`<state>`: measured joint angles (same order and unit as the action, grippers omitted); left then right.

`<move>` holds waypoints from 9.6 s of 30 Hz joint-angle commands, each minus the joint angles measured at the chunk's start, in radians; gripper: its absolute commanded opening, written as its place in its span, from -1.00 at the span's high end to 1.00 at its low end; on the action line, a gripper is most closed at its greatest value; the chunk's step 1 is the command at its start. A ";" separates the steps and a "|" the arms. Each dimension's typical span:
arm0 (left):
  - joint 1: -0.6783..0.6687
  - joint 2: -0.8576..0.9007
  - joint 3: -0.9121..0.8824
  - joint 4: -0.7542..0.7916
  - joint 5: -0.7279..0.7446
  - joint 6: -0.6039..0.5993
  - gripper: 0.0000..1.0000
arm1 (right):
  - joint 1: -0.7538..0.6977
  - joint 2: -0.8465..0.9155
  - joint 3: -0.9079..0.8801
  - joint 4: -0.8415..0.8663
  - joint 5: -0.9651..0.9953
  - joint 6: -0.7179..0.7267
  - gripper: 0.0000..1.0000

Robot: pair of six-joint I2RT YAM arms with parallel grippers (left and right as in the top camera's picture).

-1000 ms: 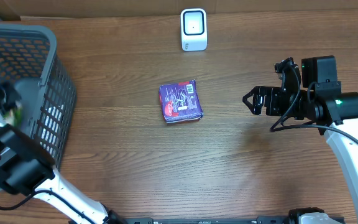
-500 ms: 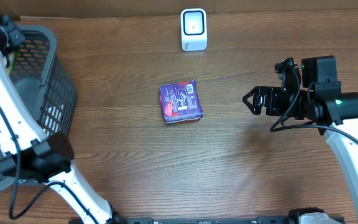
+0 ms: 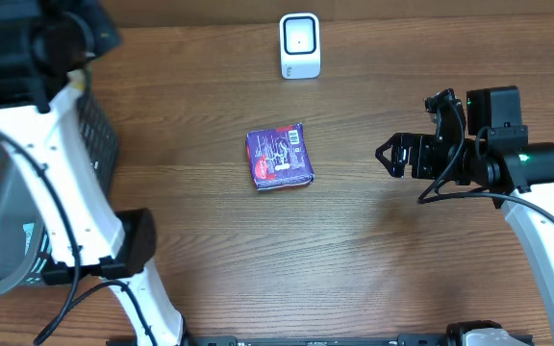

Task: Scan the item barcode
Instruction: 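Lift the green pouch out and place it beside the purple package, then reach the left gripper into the basket and grasp the white tube, then lift the white tube out and lower it next to the green pouch, then release the white tube and withdraw the left gripper toward the basket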

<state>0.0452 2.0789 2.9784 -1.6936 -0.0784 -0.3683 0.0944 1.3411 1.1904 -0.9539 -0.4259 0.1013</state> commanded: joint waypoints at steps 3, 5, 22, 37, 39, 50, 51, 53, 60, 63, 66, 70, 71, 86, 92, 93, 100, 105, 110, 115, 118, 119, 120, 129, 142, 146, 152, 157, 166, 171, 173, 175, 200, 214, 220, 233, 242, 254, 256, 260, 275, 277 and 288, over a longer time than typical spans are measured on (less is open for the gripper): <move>-0.146 -0.007 -0.226 0.004 0.026 -0.042 0.92 | 0.008 -0.003 0.008 0.006 0.006 0.002 -1.00; -0.178 -0.007 -0.346 0.004 0.025 -0.083 0.91 | 0.008 -0.003 0.008 0.006 0.006 0.002 -1.00; -0.323 -0.006 -1.219 0.296 -0.066 -0.502 0.92 | 0.008 -0.003 0.008 0.006 0.006 0.002 -1.00; -0.341 -0.007 -1.207 0.366 0.069 -0.206 -0.50 | 0.008 -0.003 0.008 0.006 0.006 0.002 -1.00; -0.340 -0.007 -1.138 0.326 0.079 -0.188 -0.59 | 0.008 -0.003 0.008 0.006 0.006 0.002 -1.00; -0.325 -0.017 -0.529 0.003 0.074 -0.018 -0.55 | 0.008 -0.003 0.008 0.006 0.006 0.002 -1.00; -0.317 -0.034 -0.492 0.004 0.100 0.004 -0.60 | 0.008 -0.003 0.008 0.006 0.006 0.002 -1.00; -0.295 -0.075 -0.430 0.004 0.117 0.003 -0.71 | 0.008 -0.003 0.008 0.006 0.006 0.002 -1.00; -0.144 -0.266 -0.399 0.004 0.056 0.051 -1.00 | 0.008 -0.003 0.008 0.005 0.006 0.002 -1.00; -0.022 -0.344 -0.399 0.004 0.052 0.062 -1.00 | 0.008 -0.003 0.008 0.006 0.006 0.002 -1.00; 0.132 -0.401 -0.401 0.004 0.053 0.060 -0.99 | 0.008 -0.003 0.008 0.006 0.006 0.002 -1.00; 0.355 -0.432 -0.438 0.004 0.092 0.013 -0.99 | 0.008 -0.003 0.008 0.006 0.006 0.002 -1.00; 0.413 -0.435 -0.460 0.004 0.115 0.005 -0.96 | 0.008 -0.003 0.008 0.006 0.006 0.002 -1.00; 0.655 -0.415 -0.989 0.281 0.249 0.146 -0.89 | 0.008 -0.003 0.008 0.005 0.006 0.002 -1.00; 0.658 -0.402 -1.158 0.381 0.235 0.322 -0.86 | 0.008 -0.003 0.008 0.006 0.006 0.002 -1.00; 0.658 -0.398 -1.184 0.400 0.213 0.346 -0.83 | 0.008 -0.003 0.008 0.006 0.006 0.002 -1.00; 0.658 -0.359 -1.381 0.544 0.126 0.558 -0.76 | 0.008 -0.003 0.008 0.006 0.006 0.002 -1.00; 0.658 -0.332 -1.472 0.638 0.126 0.646 -1.00 | 0.008 -0.003 0.008 0.006 0.006 0.002 -1.00; 0.658 -0.296 -1.509 0.710 0.126 0.735 -0.95 | 0.008 -0.003 0.008 0.006 0.006 0.002 -1.00; 0.658 -0.212 -1.521 0.739 0.126 0.818 -0.89 | 0.008 -0.003 0.008 0.006 0.006 0.002 -1.00; 0.658 -0.148 -1.521 0.750 0.127 0.818 -0.90 | 0.008 -0.003 0.008 0.006 0.006 0.002 -1.00; 0.658 -0.128 -1.521 0.750 0.127 0.818 -0.89 | 0.008 -0.003 0.008 0.006 0.006 0.002 -1.00; 0.658 -0.105 -1.521 0.750 0.127 0.818 -0.88 | 0.008 -0.003 0.008 0.006 0.006 0.002 -1.00; 0.657 0.005 -1.521 0.774 0.132 0.844 -0.53 | 0.008 -0.003 0.008 0.006 0.006 0.002 -1.00; 0.655 0.006 -1.476 0.792 0.130 0.783 0.91 | 0.008 -0.003 0.008 0.005 0.006 0.002 -1.00; 0.652 0.006 -1.345 0.713 0.131 0.636 0.92 | 0.008 -0.003 0.008 0.006 0.006 0.002 -1.00; 0.614 0.006 -0.983 0.496 0.132 0.480 0.92 | 0.008 -0.003 0.008 0.006 0.006 0.002 -1.00; 0.550 0.006 -0.658 0.366 0.140 0.430 0.92 | 0.008 -0.003 0.008 0.006 0.006 0.002 -1.00; 0.365 -0.056 -0.187 0.275 0.201 0.420 0.92 | 0.008 -0.003 0.008 0.006 0.006 0.002 -1.00; 0.285 -0.148 -0.106 0.252 0.202 0.408 0.92 | 0.008 -0.003 0.008 0.006 0.006 0.002 -1.00; 0.249 -0.188 -0.104 0.227 0.202 0.409 0.92 | 0.008 -0.003 0.008 0.006 0.006 0.002 -1.00; 0.209 -0.218 -0.104 0.190 0.203 0.408 0.92 | 0.008 -0.003 0.008 0.006 0.006 0.002 -1.00; -0.207 -0.201 -0.803 0.143 0.040 0.410 0.92 | 0.008 -0.003 0.008 0.006 0.006 0.002 -1.00; -0.193 -0.201 -1.245 0.470 -0.127 0.414 0.92 | 0.008 -0.003 0.008 0.006 0.006 0.002 -1.00; -0.185 -0.201 -1.340 0.533 -0.127 0.417 0.92 | 0.008 -0.003 0.008 0.006 0.006 0.002 -1.00; -0.185 -0.201 -1.596 0.737 -0.097 0.359 0.91 | 0.008 -0.003 0.008 0.006 0.006 0.002 -1.00; -0.185 -0.201 -1.749 0.858 -0.046 0.335 0.91 | 0.008 -0.003 0.008 0.006 0.006 0.002 -1.00; -0.185 -0.202 -1.697 0.800 0.347 0.263 0.38 | 0.008 -0.003 0.008 0.006 0.006 0.002 -1.00; -0.181 -0.204 -1.624 0.738 0.303 0.262 0.36 | 0.008 -0.003 0.008 0.006 0.006 0.002 -1.00; -0.177 -0.208 -1.388 0.568 0.200 0.263 0.28 | 0.008 -0.003 0.008 0.006 0.006 0.002 -1.00; -0.143 -0.212 -0.334 0.007 -0.126 0.204 0.22 | 0.008 -0.003 0.008 0.006 0.006 0.002 -1.00; -0.095 -0.229 -0.307 0.004 -0.141 0.186 0.22 | 0.008 -0.003 0.008 0.006 0.006 0.002 -1.00; 0.447 -0.307 -0.333 0.004 0.047 0.105 0.16 | 0.008 -0.003 0.008 0.006 0.006 0.002 -1.00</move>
<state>0.3767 1.8080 2.6564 -1.6844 -0.1196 -0.2272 0.0990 1.3411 1.1900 -0.9543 -0.4255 0.1040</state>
